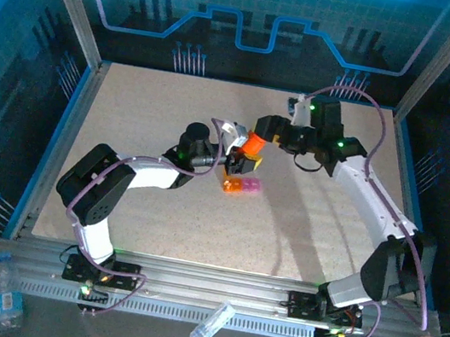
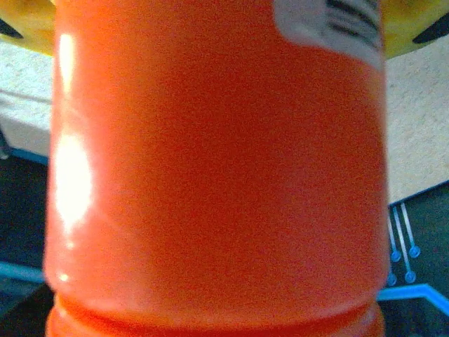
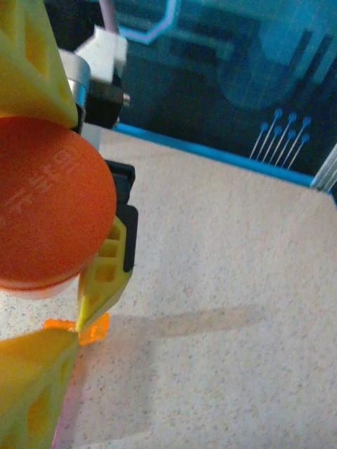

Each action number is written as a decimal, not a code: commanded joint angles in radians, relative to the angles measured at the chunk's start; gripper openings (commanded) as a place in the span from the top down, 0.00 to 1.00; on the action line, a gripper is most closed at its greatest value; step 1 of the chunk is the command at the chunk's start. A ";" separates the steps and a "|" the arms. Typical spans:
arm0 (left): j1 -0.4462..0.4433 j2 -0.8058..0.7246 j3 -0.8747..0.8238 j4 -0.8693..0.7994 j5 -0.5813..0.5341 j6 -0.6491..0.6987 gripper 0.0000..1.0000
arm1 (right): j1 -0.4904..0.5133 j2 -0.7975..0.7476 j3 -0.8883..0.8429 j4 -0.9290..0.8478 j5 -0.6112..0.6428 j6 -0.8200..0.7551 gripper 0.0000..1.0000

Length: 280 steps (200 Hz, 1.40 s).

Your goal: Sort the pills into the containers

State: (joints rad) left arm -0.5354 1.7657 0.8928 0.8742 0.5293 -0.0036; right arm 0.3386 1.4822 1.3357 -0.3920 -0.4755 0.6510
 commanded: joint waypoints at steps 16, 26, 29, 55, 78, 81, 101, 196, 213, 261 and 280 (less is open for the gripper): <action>0.034 -0.060 0.027 0.140 0.185 -0.154 1.00 | -0.102 -0.124 0.031 0.021 -0.153 -0.033 0.20; 0.042 -0.059 0.038 0.141 0.244 -0.202 1.00 | -0.126 -0.138 0.037 0.005 -0.182 -0.067 0.19; 0.045 -0.058 0.042 0.141 0.260 -0.216 1.00 | -0.133 -0.141 0.038 0.002 -0.188 -0.074 0.19; 0.058 -0.042 0.069 0.177 0.391 -0.354 1.00 | -0.186 -0.119 0.106 -0.100 -0.283 -0.232 0.19; 0.061 -0.011 0.096 0.233 0.466 -0.461 1.00 | -0.182 -0.037 0.256 -0.301 -0.306 -0.423 0.19; 0.063 -0.006 0.098 0.243 0.472 -0.474 1.00 | -0.180 -0.028 0.277 -0.333 -0.311 -0.445 0.19; 0.069 0.031 0.121 0.329 0.514 -0.585 1.00 | -0.154 0.049 0.406 -0.476 -0.324 -0.565 0.18; 0.077 0.117 0.173 0.479 0.558 -0.759 1.00 | -0.055 0.278 0.697 -0.731 -0.319 -0.743 0.16; 0.078 0.117 0.173 0.479 0.559 -0.757 1.00 | -0.054 0.294 0.694 -0.735 -0.327 -0.748 0.18; 0.079 0.119 0.176 0.474 0.561 -0.756 1.00 | -0.046 0.300 0.663 -0.729 -0.357 -0.749 0.34; 0.078 0.120 0.176 0.470 0.561 -0.757 1.00 | -0.046 0.296 0.640 -0.717 -0.367 -0.742 0.43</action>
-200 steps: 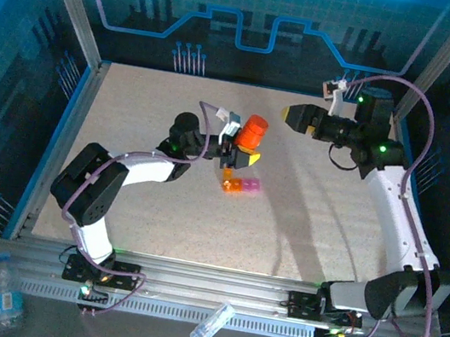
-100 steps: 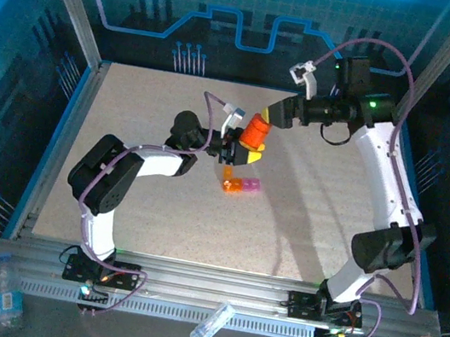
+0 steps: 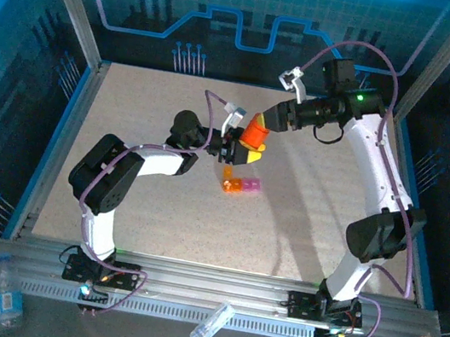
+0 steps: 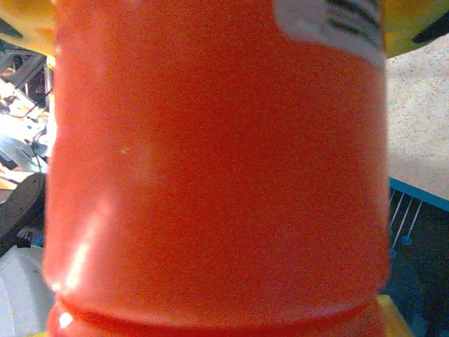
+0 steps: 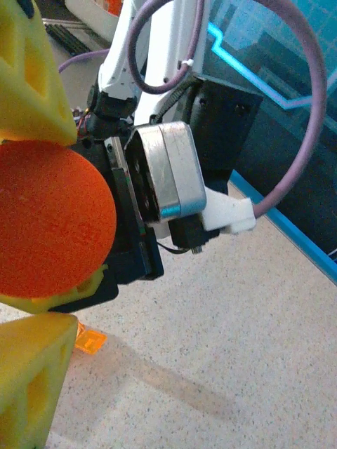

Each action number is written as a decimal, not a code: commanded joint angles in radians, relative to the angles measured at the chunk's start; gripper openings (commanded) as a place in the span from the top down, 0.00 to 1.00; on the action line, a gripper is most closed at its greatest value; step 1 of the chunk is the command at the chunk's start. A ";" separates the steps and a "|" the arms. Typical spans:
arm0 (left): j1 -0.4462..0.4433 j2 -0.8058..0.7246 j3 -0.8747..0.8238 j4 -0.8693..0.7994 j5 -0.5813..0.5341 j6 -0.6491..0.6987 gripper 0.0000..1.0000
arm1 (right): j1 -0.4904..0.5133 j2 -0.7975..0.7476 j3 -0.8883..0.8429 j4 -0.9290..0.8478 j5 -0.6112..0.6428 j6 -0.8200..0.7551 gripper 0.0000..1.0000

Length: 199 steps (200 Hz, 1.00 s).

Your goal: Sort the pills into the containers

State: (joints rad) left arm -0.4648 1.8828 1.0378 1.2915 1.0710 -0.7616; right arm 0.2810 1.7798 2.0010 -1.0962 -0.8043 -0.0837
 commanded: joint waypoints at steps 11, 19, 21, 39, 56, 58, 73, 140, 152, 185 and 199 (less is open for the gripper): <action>0.007 0.002 0.031 0.052 0.019 0.002 1.00 | 0.012 -0.006 -0.041 -0.003 -0.048 -0.003 0.47; 0.008 0.002 0.033 0.051 0.021 0.002 1.00 | 0.013 -0.009 -0.050 0.003 -0.051 0.002 0.49; 0.008 0.003 0.033 0.051 0.021 0.001 1.00 | 0.013 -0.010 -0.054 0.007 -0.054 0.004 0.50; 0.008 0.001 0.033 0.042 0.019 0.013 1.00 | 0.013 -0.018 -0.080 0.029 -0.062 0.022 0.55; 0.008 -0.013 0.023 0.012 -0.004 0.061 1.00 | 0.016 -0.032 -0.116 0.062 -0.057 0.056 0.58; 0.008 -0.016 0.022 0.003 -0.007 0.069 1.00 | 0.016 -0.032 -0.122 0.069 -0.056 0.062 0.58; 0.008 -0.042 0.014 -0.090 -0.036 0.156 1.00 | 0.024 -0.050 -0.172 0.112 -0.034 0.102 0.62; 0.001 -0.169 -0.051 -0.334 -0.286 0.506 1.00 | 0.067 -0.140 -0.479 0.399 0.136 0.359 0.67; -0.009 -0.186 -0.063 -0.351 -0.334 0.559 1.00 | 0.080 -0.149 -0.516 0.440 0.169 0.401 0.67; -0.059 -0.234 -0.095 -0.395 -0.505 0.740 1.00 | 0.114 -0.144 -0.559 0.509 0.236 0.483 0.69; -0.081 -0.247 -0.112 -0.395 -0.567 0.800 1.00 | 0.128 -0.139 -0.563 0.526 0.256 0.506 0.69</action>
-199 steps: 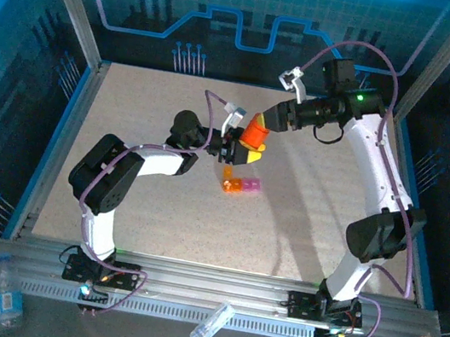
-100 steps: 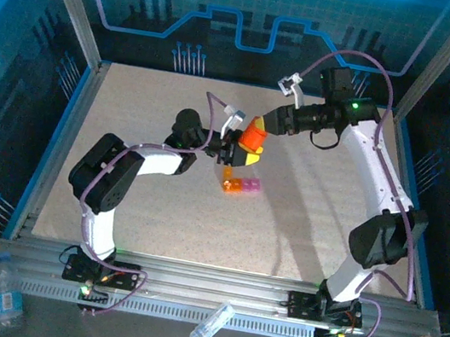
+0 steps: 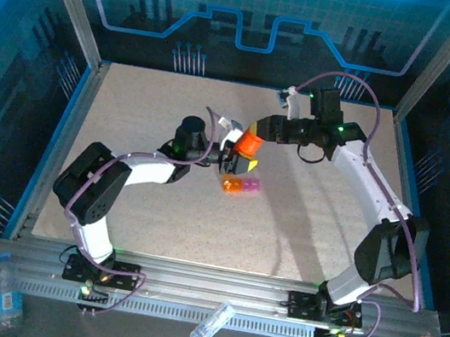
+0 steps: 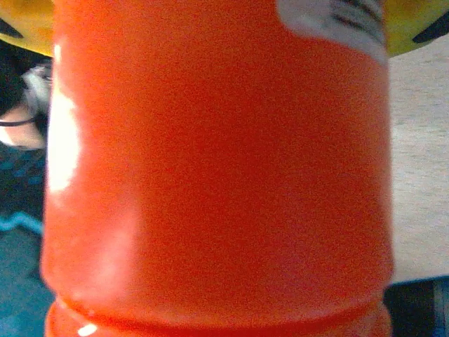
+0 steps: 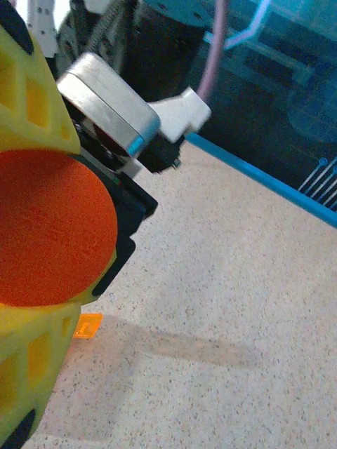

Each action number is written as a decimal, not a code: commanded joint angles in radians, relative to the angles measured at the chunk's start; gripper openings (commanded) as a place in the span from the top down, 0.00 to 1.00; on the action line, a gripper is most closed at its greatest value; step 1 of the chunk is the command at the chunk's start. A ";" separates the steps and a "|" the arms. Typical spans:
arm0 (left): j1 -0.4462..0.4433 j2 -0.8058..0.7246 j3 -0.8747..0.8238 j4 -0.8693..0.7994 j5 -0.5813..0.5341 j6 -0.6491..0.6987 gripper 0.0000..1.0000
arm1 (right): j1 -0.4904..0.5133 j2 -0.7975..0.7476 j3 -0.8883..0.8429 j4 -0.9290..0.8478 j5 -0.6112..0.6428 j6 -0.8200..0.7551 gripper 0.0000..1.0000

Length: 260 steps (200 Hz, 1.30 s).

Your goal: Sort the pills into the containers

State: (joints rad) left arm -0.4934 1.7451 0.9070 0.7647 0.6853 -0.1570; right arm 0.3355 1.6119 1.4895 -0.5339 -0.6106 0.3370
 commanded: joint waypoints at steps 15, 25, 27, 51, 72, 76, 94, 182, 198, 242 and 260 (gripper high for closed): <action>-0.056 -0.110 0.010 0.153 -0.201 0.192 1.00 | 0.080 0.032 -0.051 -0.018 0.071 0.105 0.69; -0.056 -0.109 0.007 0.162 -0.200 0.185 1.00 | 0.080 0.035 -0.048 -0.011 0.068 0.113 0.69; -0.056 -0.108 0.006 0.164 -0.198 0.183 1.00 | 0.080 0.035 -0.046 -0.010 0.069 0.114 0.69; -0.054 -0.102 0.003 0.172 -0.171 0.160 1.00 | 0.072 0.032 -0.030 -0.007 0.062 0.118 0.65; -0.049 -0.100 -0.001 0.177 -0.143 0.137 1.00 | 0.036 -0.003 -0.025 0.017 0.021 0.117 0.48; -0.047 -0.100 -0.002 0.179 -0.138 0.132 1.00 | 0.028 -0.011 -0.025 0.021 0.015 0.117 0.45; -0.035 -0.101 -0.003 0.186 -0.108 0.108 1.00 | -0.019 -0.069 -0.024 0.048 -0.049 0.104 0.31; -0.009 -0.098 0.013 0.191 0.088 -0.005 1.00 | -0.071 -0.056 0.248 -0.411 -0.120 -0.396 0.19; -0.010 -0.098 0.018 0.183 0.101 -0.012 1.00 | -0.056 -0.022 0.314 -0.470 -0.109 -0.453 0.16; -0.010 -0.093 0.023 0.172 0.108 -0.016 1.00 | -0.006 0.085 0.454 -0.580 -0.081 -0.508 0.16; -0.010 -0.091 0.023 0.171 0.107 -0.020 1.00 | 0.009 0.114 0.475 -0.596 -0.067 -0.514 0.16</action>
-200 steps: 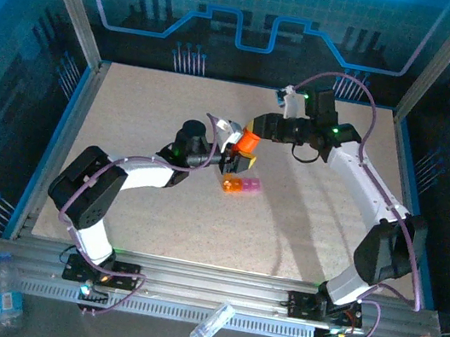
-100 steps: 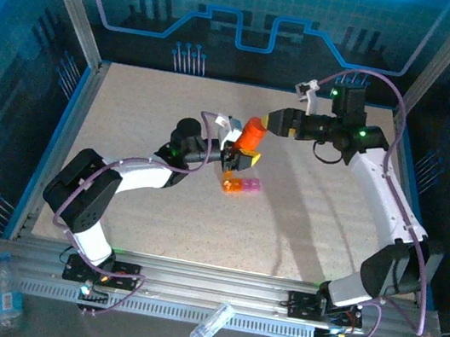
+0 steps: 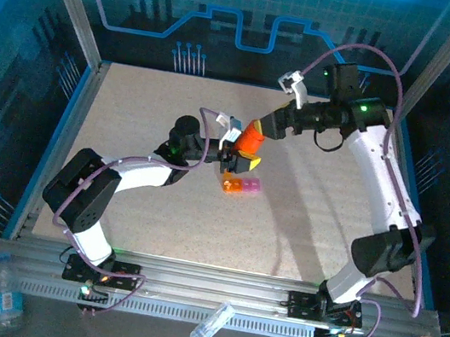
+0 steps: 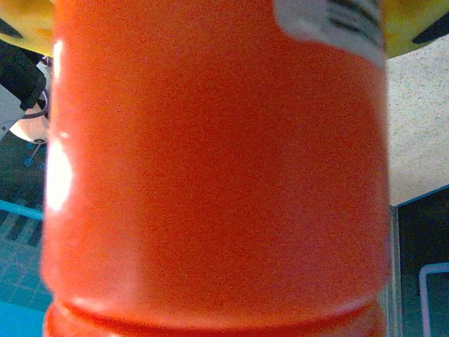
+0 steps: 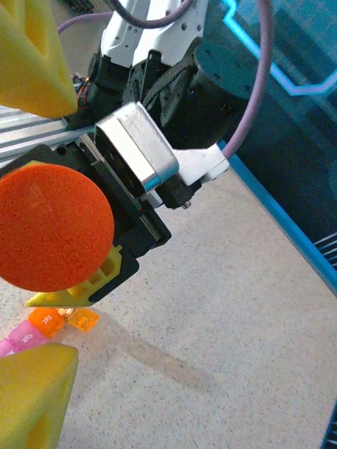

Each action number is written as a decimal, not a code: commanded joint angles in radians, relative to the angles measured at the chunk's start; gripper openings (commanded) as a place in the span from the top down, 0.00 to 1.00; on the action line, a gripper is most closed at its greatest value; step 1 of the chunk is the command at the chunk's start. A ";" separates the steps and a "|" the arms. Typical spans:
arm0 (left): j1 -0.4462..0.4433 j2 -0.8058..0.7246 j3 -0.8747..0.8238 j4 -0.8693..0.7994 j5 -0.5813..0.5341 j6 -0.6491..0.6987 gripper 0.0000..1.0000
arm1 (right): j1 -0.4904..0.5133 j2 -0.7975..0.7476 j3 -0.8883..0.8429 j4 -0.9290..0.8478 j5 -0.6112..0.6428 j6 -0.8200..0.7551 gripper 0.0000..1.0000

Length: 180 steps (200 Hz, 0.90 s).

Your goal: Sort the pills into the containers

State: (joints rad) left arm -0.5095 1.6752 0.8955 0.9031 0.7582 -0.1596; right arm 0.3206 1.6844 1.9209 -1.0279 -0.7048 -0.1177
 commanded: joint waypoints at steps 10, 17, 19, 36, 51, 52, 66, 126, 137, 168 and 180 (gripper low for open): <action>0.006 -0.023 0.033 0.030 0.034 -0.017 1.00 | 0.027 0.049 0.047 -0.103 0.028 -0.058 0.17; 0.006 -0.023 0.033 0.030 0.034 -0.015 1.00 | 0.029 0.053 0.045 -0.103 0.024 -0.057 0.19; 0.007 -0.023 0.033 0.030 0.035 -0.016 1.00 | 0.029 0.054 0.045 -0.103 0.023 -0.057 0.19; 0.006 -0.023 0.033 0.027 0.034 -0.014 1.00 | 0.029 0.055 0.032 -0.098 0.016 -0.053 0.26; 0.007 -0.022 0.033 0.027 0.034 -0.016 1.00 | 0.029 0.050 0.016 -0.090 0.009 -0.049 0.38; 0.007 -0.022 0.033 0.027 0.034 -0.015 1.00 | 0.030 0.049 0.015 -0.089 0.009 -0.047 0.39; 0.007 -0.020 0.034 0.029 0.034 -0.016 1.00 | 0.028 0.041 -0.010 -0.071 0.002 -0.029 0.50; 0.007 -0.008 0.040 0.026 0.000 0.000 1.00 | 0.092 -0.093 -0.340 0.241 0.255 0.425 0.61; 0.008 -0.004 0.042 0.024 -0.007 0.005 1.00 | 0.131 -0.134 -0.419 0.312 0.353 0.524 0.61; 0.007 0.001 0.043 0.018 -0.017 0.013 1.00 | 0.186 -0.224 -0.578 0.512 0.470 0.720 0.61; 0.008 0.003 0.042 0.017 -0.018 0.013 1.00 | 0.181 -0.232 -0.583 0.537 0.470 0.730 0.60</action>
State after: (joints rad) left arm -0.5037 1.7008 0.8948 0.7845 0.7956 -0.1757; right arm 0.4622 1.4452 1.4117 -0.5270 -0.3504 0.4149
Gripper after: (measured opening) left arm 0.530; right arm 0.467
